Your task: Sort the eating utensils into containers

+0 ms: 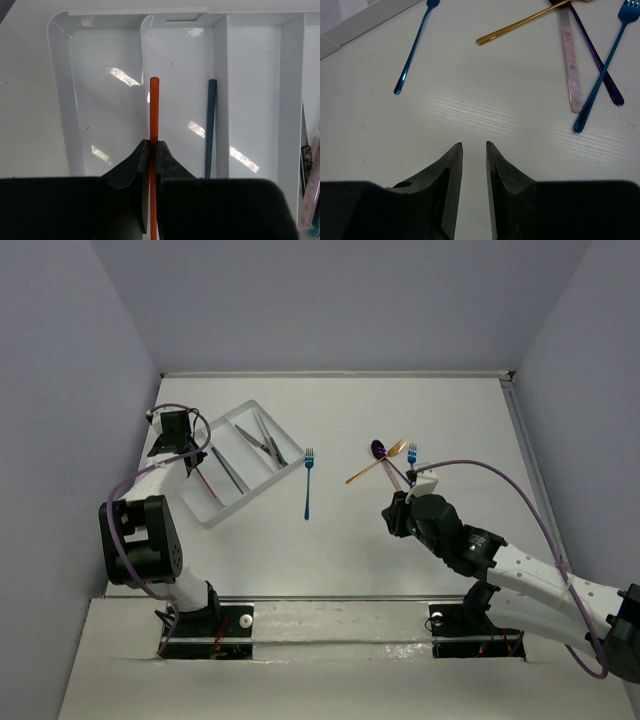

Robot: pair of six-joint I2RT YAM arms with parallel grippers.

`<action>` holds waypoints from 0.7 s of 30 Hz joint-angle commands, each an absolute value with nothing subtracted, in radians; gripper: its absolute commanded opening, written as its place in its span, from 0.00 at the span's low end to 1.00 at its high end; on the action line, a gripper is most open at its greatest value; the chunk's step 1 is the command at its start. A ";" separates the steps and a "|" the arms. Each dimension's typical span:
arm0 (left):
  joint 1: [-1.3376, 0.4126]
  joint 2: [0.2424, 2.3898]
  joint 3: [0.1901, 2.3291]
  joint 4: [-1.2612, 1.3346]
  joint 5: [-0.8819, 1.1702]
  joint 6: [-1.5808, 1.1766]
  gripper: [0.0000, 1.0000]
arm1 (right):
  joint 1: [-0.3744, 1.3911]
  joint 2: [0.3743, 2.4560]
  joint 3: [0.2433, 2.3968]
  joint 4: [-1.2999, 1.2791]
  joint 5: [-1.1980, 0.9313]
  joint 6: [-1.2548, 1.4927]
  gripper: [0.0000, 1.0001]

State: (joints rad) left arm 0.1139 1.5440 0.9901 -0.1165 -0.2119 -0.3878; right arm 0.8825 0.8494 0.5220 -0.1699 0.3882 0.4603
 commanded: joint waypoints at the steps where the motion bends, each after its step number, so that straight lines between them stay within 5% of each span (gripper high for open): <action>1: 0.121 1.562 1.032 -0.066 -0.173 -0.405 0.00 | 0.877 0.850 0.518 -0.117 0.383 0.443 0.32; 9: 0.121 1.589 1.037 -0.031 -0.129 -0.391 0.06 | 0.877 0.850 0.508 -0.106 0.387 0.445 0.31; 17: 0.121 1.592 1.037 -0.026 -0.121 -0.399 0.34 | 0.877 0.845 0.508 -0.110 0.388 0.448 0.31; 21: 0.121 1.523 1.025 0.008 -0.055 -0.416 0.41 | 0.877 0.831 0.502 -0.107 0.390 0.449 0.31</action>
State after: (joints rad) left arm 0.1196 1.5963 0.9974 -0.0444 -0.1192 -0.3969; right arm 0.8825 0.8509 0.5083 -0.1551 0.3840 0.4595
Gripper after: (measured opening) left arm 0.383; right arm 0.315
